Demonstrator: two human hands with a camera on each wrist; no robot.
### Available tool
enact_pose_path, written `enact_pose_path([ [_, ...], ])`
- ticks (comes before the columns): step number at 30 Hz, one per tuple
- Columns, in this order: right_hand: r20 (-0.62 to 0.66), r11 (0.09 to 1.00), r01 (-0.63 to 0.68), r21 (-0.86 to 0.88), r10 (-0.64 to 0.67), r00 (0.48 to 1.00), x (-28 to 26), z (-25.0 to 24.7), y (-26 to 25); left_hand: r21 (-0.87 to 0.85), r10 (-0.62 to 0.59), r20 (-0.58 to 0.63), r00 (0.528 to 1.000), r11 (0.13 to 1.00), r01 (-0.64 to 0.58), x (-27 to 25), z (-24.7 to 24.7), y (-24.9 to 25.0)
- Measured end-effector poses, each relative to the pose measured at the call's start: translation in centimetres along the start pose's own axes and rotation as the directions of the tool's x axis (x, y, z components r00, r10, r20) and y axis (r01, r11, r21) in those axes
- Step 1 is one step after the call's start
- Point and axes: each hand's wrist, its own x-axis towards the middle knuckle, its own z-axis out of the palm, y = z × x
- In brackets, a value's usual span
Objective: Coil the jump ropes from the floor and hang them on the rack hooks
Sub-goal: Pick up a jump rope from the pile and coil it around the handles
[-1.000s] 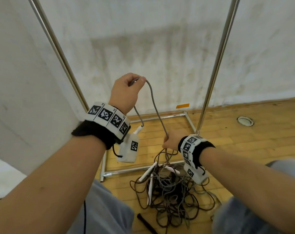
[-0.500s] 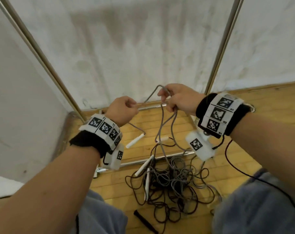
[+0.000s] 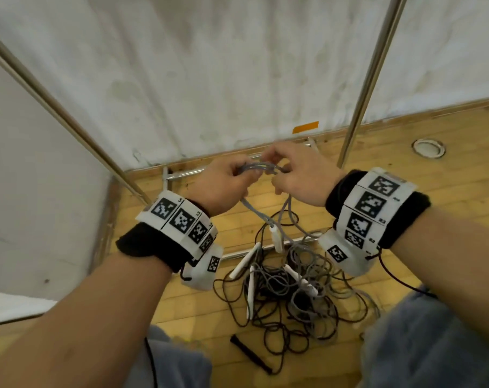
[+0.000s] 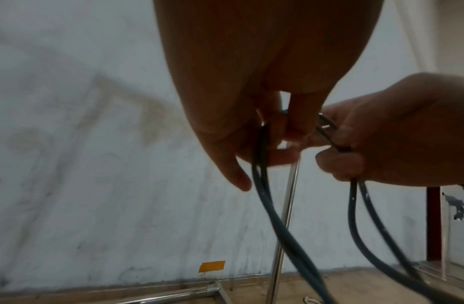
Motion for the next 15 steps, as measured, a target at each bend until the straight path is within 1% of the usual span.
enact_pose_path([
  [2, 0.060, 0.999, -0.026, -0.039, 0.029, 0.998, -0.3, 0.1, 0.9, 0.009, 0.007, -0.099, 0.995, 1.000, -0.006, 0.1, 0.0, 0.3],
  [4, 0.138, 0.999, -0.050, -0.018, 0.052, 0.989, -0.7, 0.4, 1.5, -0.010, -0.015, -0.185, 0.983, 1.000, 0.013, 0.4, -0.5, 0.6],
  [6, 0.189, 0.996, -0.079, -0.034, 0.084, 0.978, -1.1, 0.6, 2.0, 0.016, -0.008, -0.224, 0.975, 1.000, 0.012, 0.7, -1.1, 0.8],
  [7, 0.189, 0.994, -0.094, -0.055, 0.103, 0.977, -1.2, 0.5, 2.1, 0.034, 0.002, -0.231, 0.973, 0.999, 0.006, 0.7, -1.3, 0.7],
  [8, 0.160, 0.992, -0.110, -0.067, 0.120, 0.980, -1.2, 0.2, 2.1, 0.053, 0.009, -0.236, 0.972, 0.999, 0.003, 0.8, -1.6, 0.6],
  [10, 0.020, 0.992, -0.117, -0.048, 0.118, 0.993, -1.2, -0.9, 2.0, 0.094, -0.002, -0.240, 0.971, 0.995, 0.025, 0.8, -2.0, 0.0],
  [12, -0.142, 0.998, -0.052, -0.038, 0.046, 0.989, -0.7, -2.3, 1.7, 0.161, -0.032, -0.207, 0.978, 0.985, 0.066, 0.6, -2.1, -0.6],
  [13, -0.200, 0.998, -0.012, -0.057, 0.000, 0.980, -0.5, -2.9, 1.4, 0.199, -0.047, -0.169, 0.984, 0.977, 0.081, 0.5, -2.1, -0.8],
  [15, -0.277, 0.992, 0.066, -0.106, -0.093, 0.956, -0.2, -3.5, 0.8, 0.251, -0.069, -0.087, 0.994, 0.964, 0.089, 0.0, -1.6, -1.3],
])
